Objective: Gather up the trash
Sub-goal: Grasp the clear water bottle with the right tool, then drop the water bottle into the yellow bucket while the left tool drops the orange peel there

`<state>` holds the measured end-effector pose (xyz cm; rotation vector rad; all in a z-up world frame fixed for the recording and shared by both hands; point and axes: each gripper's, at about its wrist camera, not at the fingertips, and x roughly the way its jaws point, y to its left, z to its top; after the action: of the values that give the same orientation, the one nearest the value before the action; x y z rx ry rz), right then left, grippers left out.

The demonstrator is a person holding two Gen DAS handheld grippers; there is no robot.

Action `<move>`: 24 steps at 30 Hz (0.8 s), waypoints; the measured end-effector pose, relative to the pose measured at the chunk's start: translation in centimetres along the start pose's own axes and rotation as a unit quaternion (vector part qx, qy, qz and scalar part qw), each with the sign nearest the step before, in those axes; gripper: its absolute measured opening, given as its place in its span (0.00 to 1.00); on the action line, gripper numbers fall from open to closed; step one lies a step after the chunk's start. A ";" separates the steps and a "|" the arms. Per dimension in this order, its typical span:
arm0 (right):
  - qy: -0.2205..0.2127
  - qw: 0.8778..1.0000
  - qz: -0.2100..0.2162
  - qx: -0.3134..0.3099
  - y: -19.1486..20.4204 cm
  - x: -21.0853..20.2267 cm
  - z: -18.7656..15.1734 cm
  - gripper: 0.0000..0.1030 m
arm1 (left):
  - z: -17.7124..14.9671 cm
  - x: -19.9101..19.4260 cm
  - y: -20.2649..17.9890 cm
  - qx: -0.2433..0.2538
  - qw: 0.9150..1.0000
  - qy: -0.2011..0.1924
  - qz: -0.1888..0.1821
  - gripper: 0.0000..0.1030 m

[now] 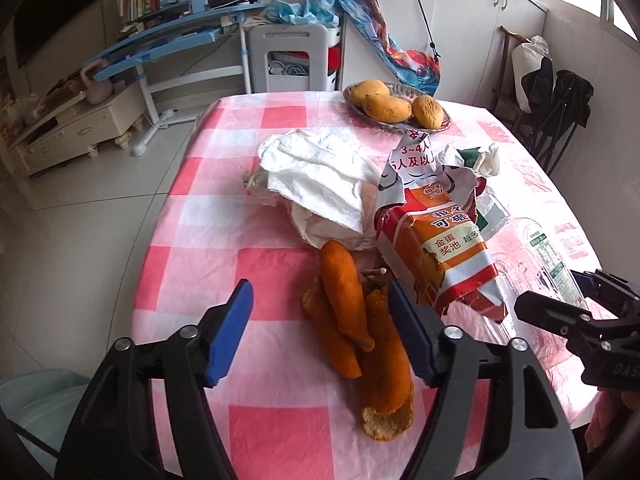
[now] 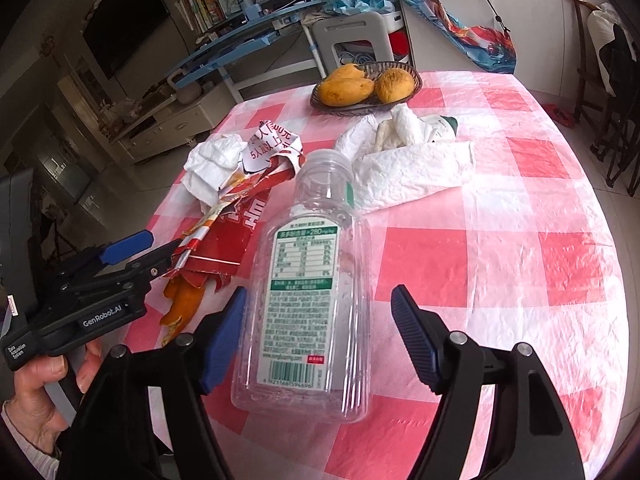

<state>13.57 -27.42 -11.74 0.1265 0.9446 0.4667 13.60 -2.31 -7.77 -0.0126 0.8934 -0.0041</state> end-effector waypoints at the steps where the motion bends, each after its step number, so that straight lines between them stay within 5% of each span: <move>1: 0.000 1.000 -0.002 -0.001 0.0 0.0 0.0 0.69 | 0.0 0.2 -0.1 0.001 1.000 0.002 0.002 0.59; 6: 0.003 1.000 -0.018 -0.019 0.4 0.5 0.0 0.67 | 0.0 1.2 0.2 -0.005 1.000 0.021 -0.004 0.17; 9: 0.007 0.999 -0.028 -0.035 0.8 0.6 -0.2 0.55 | -0.1 0.5 1.1 -0.026 1.000 0.011 -0.013 0.15; 24: -0.023 0.997 0.063 0.047 -0.4 -2.1 -1.8 0.54 | -2.1 -7.0 3.4 -0.098 0.989 -0.079 -0.078 0.15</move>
<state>11.26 -28.90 -11.33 0.2826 0.9169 0.5325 7.58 1.12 -3.68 -0.2641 0.7297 -0.0605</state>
